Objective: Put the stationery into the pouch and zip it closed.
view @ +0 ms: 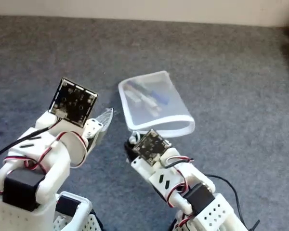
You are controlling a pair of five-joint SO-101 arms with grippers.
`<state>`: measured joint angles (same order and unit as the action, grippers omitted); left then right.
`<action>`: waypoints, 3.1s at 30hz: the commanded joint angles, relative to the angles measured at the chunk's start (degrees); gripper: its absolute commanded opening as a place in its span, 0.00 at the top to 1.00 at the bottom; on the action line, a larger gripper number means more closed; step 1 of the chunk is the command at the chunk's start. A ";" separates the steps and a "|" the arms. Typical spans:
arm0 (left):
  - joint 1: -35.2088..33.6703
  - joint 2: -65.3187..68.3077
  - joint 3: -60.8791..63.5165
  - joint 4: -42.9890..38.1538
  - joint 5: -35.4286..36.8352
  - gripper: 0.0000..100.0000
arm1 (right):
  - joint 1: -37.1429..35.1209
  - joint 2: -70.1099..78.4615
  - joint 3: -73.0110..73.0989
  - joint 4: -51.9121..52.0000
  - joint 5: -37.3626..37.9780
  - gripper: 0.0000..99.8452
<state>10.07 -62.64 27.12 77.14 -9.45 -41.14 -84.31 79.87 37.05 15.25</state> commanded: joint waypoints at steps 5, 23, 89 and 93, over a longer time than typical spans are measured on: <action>-0.13 -1.10 4.53 0.00 -5.80 0.80 | 5.41 -1.45 -10.95 7.96 -0.62 1.00; 9.63 -1.27 18.59 -6.51 -17.41 0.80 | 10.86 -1.45 -13.23 9.36 0.09 1.00; 21.41 -1.36 32.66 -40.53 -19.87 0.80 | 13.67 -13.14 -24.48 26.51 3.34 1.00; 21.49 -1.36 31.16 -39.82 -19.78 0.80 | 13.67 -13.14 -24.48 26.77 3.43 1.00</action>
<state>31.96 -62.99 62.90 36.70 -29.14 -27.69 -96.26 59.56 63.78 17.71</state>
